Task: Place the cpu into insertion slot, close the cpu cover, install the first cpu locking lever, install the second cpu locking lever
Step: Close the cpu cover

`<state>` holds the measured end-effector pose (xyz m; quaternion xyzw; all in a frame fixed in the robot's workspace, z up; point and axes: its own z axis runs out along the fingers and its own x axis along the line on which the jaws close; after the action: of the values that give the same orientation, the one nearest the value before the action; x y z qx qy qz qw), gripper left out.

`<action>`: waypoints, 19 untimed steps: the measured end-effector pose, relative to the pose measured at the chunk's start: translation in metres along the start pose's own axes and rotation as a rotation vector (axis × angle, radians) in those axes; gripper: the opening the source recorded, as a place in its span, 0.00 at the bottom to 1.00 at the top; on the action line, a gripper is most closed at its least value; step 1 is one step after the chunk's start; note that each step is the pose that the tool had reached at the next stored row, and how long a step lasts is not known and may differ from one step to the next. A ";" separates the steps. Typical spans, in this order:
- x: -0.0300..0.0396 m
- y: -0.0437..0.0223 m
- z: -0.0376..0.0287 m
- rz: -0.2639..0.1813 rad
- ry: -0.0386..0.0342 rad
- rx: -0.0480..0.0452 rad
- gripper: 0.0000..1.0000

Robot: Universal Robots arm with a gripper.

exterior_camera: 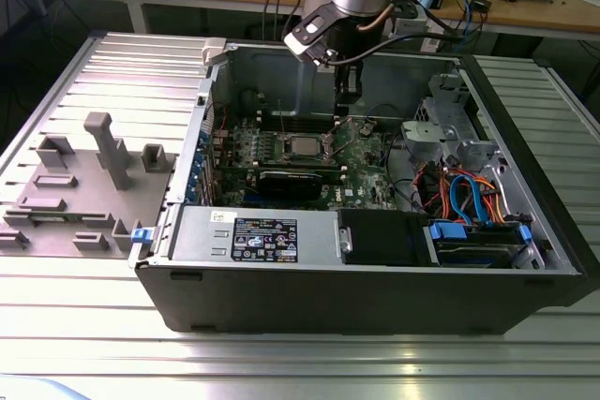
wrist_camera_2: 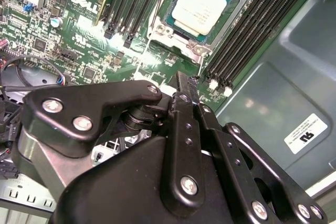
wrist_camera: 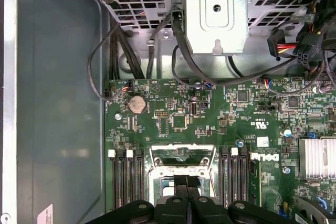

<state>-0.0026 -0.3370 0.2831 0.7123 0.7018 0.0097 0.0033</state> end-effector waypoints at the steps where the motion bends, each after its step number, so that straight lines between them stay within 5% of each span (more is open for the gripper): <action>1: 0.0000 0.0002 0.0000 0.000 0.0000 0.0000 0.11; 19: 0.0001 0.0050 0.0001 0.000 -0.0001 0.0000 0.11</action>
<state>0.0024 -0.3370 0.2831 0.7123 0.7018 0.0097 0.0033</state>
